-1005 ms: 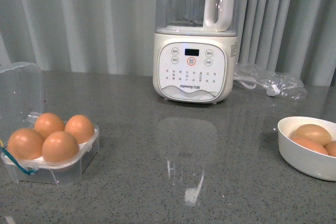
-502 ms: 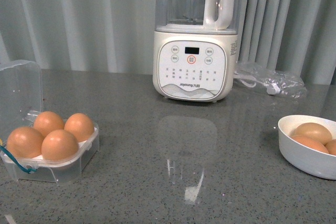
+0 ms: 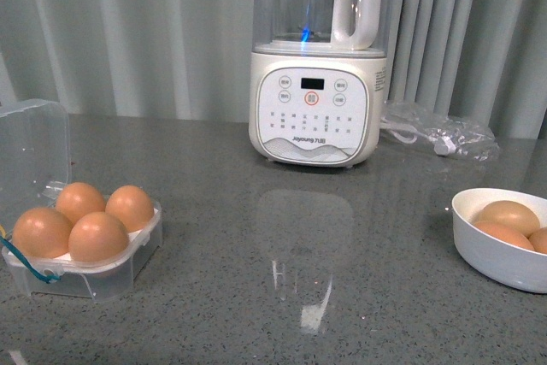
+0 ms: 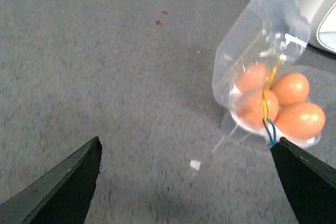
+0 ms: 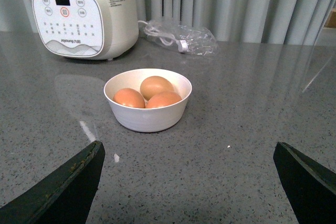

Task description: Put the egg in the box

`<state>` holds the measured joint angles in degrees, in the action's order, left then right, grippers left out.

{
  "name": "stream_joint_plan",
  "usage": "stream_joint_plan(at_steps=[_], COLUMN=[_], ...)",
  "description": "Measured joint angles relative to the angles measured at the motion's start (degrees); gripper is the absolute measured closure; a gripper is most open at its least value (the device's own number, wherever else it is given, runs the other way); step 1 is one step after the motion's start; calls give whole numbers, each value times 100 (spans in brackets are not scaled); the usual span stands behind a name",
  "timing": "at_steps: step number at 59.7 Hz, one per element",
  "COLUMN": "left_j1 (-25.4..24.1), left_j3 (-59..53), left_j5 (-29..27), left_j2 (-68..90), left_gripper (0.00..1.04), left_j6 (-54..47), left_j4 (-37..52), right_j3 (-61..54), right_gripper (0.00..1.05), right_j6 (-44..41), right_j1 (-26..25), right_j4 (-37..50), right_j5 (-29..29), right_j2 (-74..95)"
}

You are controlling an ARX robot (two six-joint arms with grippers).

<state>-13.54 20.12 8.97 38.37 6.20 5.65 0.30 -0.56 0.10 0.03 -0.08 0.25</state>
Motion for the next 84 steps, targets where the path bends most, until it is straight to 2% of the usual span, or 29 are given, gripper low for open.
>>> stream_joint_plan(at_steps=[11, 35, 50, 68, 84], left_j1=[-258, -282, 125, 531, 1493], left_j3=[911, 1884, 2284, 2365, 2332], left_j5=[328, 208, 256, 214, -48], left_j2=[1471, 2946, 3440, 3657, 3591], left_gripper=[7, 7, 7, 7, 7], left_j6=[-450, -1412, -2179, -1985, -1515], left_j4=[560, 1049, 1043, 1029, 887], right_j3=[0, 0, 0, 0, 0], right_gripper=[7, 7, 7, 7, 7], right_j6=[2, 2, 2, 2, 2], right_j1=[0, 0, 0, 0, 0], right_j4=[0, 0, 0, 0, 0], right_j5=[0, 0, 0, 0, 0], right_j2=[0, 0, 0, 0, 0])
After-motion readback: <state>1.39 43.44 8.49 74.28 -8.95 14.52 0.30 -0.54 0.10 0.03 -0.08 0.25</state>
